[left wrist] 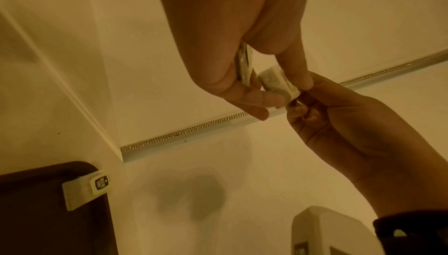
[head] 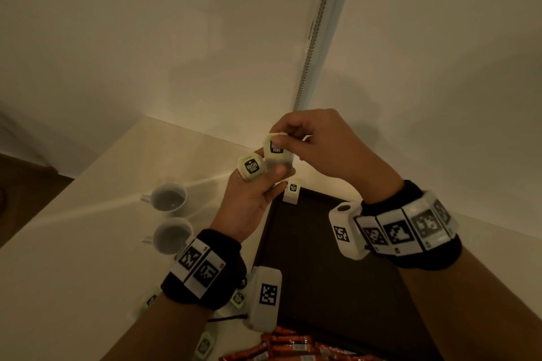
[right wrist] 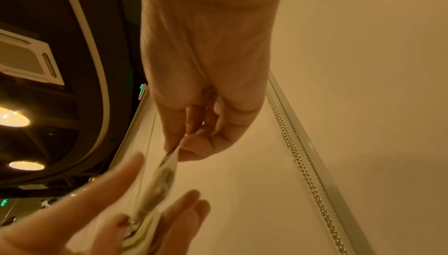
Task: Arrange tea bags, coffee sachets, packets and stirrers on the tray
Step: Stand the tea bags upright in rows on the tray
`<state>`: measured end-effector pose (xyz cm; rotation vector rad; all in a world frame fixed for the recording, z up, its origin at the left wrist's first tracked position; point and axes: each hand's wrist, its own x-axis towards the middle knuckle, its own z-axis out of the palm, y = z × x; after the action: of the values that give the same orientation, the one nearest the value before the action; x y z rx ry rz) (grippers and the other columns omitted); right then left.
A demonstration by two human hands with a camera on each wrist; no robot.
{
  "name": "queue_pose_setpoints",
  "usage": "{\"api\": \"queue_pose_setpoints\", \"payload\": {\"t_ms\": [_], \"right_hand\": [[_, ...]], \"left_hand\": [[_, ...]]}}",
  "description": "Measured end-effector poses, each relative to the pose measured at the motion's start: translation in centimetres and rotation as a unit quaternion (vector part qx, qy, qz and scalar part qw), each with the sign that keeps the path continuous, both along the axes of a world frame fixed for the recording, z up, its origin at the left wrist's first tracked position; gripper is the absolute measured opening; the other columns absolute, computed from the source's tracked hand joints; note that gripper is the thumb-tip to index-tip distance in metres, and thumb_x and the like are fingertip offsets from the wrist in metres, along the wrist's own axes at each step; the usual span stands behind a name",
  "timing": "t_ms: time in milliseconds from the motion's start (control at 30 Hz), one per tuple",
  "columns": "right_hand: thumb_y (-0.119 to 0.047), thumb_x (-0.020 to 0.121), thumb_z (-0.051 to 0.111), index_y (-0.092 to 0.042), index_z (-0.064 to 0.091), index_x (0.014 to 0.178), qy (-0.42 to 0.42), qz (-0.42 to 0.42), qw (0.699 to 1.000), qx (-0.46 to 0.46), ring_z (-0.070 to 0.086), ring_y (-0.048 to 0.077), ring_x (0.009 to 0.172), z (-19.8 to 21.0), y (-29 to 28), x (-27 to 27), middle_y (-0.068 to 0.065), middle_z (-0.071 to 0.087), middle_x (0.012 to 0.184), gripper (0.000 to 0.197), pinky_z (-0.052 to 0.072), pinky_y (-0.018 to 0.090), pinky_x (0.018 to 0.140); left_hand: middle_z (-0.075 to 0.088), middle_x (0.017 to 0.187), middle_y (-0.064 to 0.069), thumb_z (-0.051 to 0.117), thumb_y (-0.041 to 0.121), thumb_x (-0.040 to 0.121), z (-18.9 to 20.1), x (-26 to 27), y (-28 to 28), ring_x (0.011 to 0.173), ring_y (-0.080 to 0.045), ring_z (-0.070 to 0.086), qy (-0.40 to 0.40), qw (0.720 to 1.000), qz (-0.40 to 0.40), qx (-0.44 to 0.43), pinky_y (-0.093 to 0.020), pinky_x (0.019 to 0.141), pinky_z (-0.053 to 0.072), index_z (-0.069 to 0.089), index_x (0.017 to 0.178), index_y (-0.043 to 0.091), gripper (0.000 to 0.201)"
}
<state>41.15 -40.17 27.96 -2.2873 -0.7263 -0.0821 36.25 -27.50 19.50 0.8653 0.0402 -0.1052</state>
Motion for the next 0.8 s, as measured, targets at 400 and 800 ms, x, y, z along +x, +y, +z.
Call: {"api": "queue_pose_setpoints", "payload": {"t_ms": [400,800], "right_hand": [[-0.018,0.078,0.075,-0.017,0.069,0.081,0.061,-0.065,0.992,0.088,0.057,-0.001,0.063,-2.6,-1.9,1.4,-0.005,0.066,0.076,0.007,0.046,0.011,0.061],[-0.009,0.087,0.063,-0.009,0.063,0.098,0.304,-0.176,0.931,-0.103,0.063,0.021,0.085,-19.1,-6.7,4.3,0.012,0.066,0.102,0.010,0.056,0.032,0.080]], "left_hand": [[0.073,0.096,-0.007,0.058,0.040,0.082,-1.7,0.5,1.0,0.084,-0.020,0.070,0.090,0.995,0.038,0.035,-0.022,0.064,0.055,0.060,0.112,0.009,0.042],[0.073,0.089,-0.010,0.030,0.053,0.096,-2.9,1.8,3.8,0.077,-0.023,0.071,0.132,0.990,0.046,0.007,-0.025,0.061,0.057,0.062,0.100,0.010,0.054]]}}
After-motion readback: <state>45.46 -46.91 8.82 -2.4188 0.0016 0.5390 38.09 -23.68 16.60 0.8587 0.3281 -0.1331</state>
